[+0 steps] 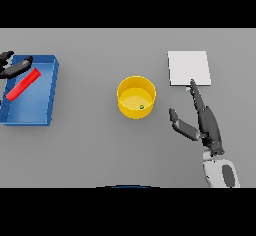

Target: Pick up the red beaker and tilt it to pour out 1 green nut into yellow bowl. Pick up the yellow bowl and place it on the metallic measuring scale.

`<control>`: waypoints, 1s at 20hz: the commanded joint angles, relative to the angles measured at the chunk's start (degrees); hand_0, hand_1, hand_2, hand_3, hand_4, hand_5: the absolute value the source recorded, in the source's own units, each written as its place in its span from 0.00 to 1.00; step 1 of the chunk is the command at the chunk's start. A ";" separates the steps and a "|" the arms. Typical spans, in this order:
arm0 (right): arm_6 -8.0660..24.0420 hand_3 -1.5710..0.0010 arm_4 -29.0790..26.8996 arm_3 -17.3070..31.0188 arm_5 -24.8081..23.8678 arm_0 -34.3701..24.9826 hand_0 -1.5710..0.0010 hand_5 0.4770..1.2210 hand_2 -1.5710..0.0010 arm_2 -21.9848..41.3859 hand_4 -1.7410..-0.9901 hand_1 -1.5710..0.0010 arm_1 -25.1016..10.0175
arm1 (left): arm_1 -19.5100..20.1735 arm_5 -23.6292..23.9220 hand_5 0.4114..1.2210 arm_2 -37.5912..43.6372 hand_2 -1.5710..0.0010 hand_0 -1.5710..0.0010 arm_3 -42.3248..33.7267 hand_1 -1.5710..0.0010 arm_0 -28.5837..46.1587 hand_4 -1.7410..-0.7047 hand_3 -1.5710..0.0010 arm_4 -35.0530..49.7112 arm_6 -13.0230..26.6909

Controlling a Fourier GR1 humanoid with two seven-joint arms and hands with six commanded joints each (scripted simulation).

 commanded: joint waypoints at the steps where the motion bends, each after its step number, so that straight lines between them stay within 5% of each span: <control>1: -0.48 1.00 0.09 -0.06 0.15 0.59 1.00 0.25 1.00 0.28 0.78 1.00 0.08 | 0.46 0.27 0.27 0.31 0.93 0.92 -0.24 0.93 0.30 0.91 0.93 -0.05 -0.77; 5: 4.12 1.00 4.56 -0.76 -0.96 -1.16 1.00 0.22 1.00 1.84 0.83 1.00 -0.83 | -0.71 2.29 0.28 0.89 0.97 0.97 -1.55 0.97 0.07 0.93 0.97 0.50 -4.10; 7: 1.90 1.00 5.17 -0.03 2.80 -2.78 1.00 0.25 1.00 2.95 0.88 1.00 -4.16 | -1.44 2.96 0.30 1.55 0.98 0.98 -2.30 0.98 0.92 0.92 0.98 1.54 -5.64; 11: 6.08 1.00 14.39 2.27 6.84 -10.68 1.00 0.22 1.00 7.32 0.82 1.00 -11.10 | -2.42 3.31 0.32 1.61 0.99 0.99 -3.66 0.99 1.06 0.91 0.99 2.33 -5.69; 16: 2.60 1.00 24.30 6.24 12.56 -20.47 1.00 0.21 1.00 14.56 0.78 1.00 -17.52 | -2.60 2.84 0.34 1.87 1.00 1.00 -4.11 1.00 1.47 0.90 1.00 3.06 -4.32; 20: -0.21 1.00 30.25 11.78 15.38 -27.15 1.00 0.22 1.00 20.30 0.77 1.00 -18.75 | -2.14 2.40 0.34 2.03 1.00 1.00 -3.78 1.00 1.59 0.90 1.00 3.01 -5.22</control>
